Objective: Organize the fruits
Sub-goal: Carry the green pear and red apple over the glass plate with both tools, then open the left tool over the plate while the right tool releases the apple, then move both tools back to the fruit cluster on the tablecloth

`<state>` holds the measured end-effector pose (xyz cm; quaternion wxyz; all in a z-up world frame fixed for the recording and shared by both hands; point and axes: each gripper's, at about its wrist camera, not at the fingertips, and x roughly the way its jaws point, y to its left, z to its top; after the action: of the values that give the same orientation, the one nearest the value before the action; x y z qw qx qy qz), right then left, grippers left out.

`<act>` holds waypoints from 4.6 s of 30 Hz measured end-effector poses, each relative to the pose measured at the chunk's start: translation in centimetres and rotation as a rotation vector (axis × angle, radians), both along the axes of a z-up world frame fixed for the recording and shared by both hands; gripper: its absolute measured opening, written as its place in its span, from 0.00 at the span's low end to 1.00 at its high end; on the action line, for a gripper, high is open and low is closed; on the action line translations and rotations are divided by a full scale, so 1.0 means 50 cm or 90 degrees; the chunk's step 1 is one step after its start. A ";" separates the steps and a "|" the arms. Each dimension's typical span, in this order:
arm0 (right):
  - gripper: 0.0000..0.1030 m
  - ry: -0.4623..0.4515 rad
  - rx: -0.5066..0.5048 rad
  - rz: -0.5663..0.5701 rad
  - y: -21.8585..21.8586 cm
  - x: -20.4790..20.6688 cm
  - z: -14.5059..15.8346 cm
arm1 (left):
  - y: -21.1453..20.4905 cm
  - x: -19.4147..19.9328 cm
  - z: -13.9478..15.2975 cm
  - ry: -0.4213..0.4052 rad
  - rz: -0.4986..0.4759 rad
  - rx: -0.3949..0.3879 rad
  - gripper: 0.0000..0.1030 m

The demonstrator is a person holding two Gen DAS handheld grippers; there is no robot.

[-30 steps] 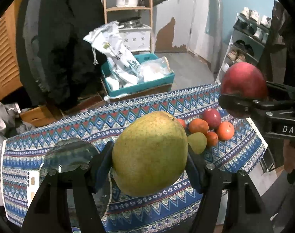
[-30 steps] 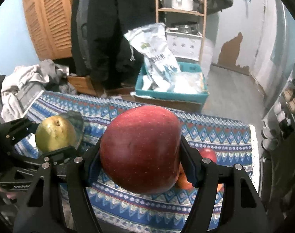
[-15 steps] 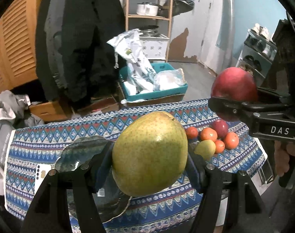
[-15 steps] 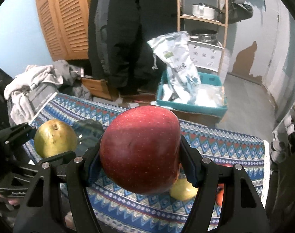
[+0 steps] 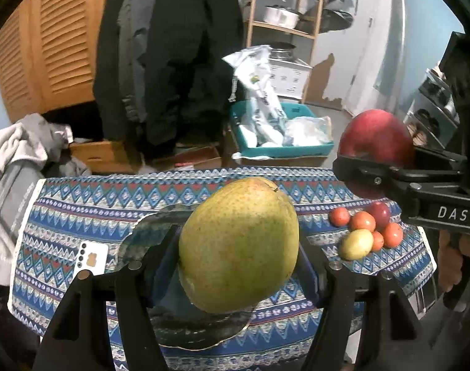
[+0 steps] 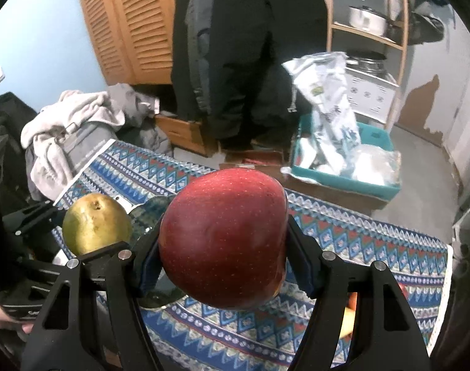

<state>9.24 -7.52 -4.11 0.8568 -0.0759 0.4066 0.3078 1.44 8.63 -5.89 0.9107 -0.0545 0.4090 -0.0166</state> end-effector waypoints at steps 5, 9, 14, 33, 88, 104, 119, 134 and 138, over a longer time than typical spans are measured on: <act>0.68 0.012 0.005 0.019 0.049 0.010 -0.014 | 0.045 0.000 -0.013 0.004 0.030 0.002 0.68; 0.68 0.022 -0.001 0.035 0.091 0.018 -0.036 | 0.083 0.005 -0.038 0.022 0.056 0.001 0.68; 0.68 0.041 -0.015 0.048 0.136 0.031 -0.070 | 0.122 0.010 -0.077 0.047 0.082 0.002 0.68; 0.68 0.133 -0.068 0.090 0.267 0.051 -0.208 | 0.217 0.038 -0.253 0.179 0.143 -0.017 0.68; 0.70 0.162 -0.062 0.035 0.223 0.064 -0.231 | 0.171 0.014 -0.224 0.191 0.114 0.009 0.72; 0.81 0.034 -0.072 -0.002 0.118 -0.003 -0.077 | 0.109 -0.016 -0.103 0.117 0.077 0.006 0.77; 0.85 0.006 -0.045 -0.025 0.011 -0.051 0.000 | 0.020 -0.033 -0.006 0.043 0.030 0.043 0.84; 0.86 -0.028 -0.034 -0.070 -0.127 -0.080 0.045 | -0.053 -0.031 0.050 0.011 -0.008 0.041 0.85; 0.87 -0.037 -0.035 -0.088 -0.164 -0.083 0.052 | -0.083 -0.031 0.065 -0.001 -0.024 0.049 0.85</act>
<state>5.06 -15.72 -1.51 0.8851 -0.0798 0.3943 0.2343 -0.11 4.49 -2.62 0.9121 -0.0115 0.4095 -0.0180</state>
